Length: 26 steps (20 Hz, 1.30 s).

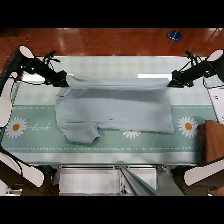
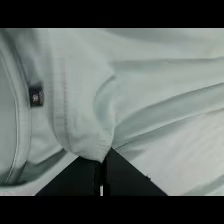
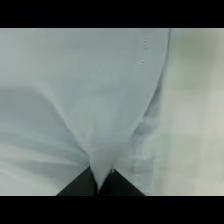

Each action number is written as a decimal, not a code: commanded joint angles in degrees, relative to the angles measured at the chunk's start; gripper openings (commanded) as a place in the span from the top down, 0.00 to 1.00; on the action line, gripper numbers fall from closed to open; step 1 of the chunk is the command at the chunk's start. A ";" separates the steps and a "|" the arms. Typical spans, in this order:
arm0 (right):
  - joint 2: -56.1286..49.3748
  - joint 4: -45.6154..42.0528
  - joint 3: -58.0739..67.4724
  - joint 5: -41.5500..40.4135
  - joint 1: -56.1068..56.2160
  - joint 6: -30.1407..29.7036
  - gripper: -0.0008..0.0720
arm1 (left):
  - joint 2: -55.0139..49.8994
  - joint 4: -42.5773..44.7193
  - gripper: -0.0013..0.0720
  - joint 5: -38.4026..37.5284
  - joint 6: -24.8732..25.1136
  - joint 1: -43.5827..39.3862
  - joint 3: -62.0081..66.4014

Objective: Fold the shirts.

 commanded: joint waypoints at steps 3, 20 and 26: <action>-0.20 -3.04 -1.62 0.94 0.02 5.46 0.62 | -0.17 1.53 0.84 -2.49 -1.44 -0.37 -2.29; 47.36 13.88 -61.92 -15.58 -17.66 -8.17 0.43 | 47.58 -11.43 0.29 13.49 -1.11 25.51 -64.85; 48.30 19.91 -63.39 -13.79 -17.66 -9.03 0.43 | 48.85 -13.77 0.29 15.30 -0.92 21.90 -74.64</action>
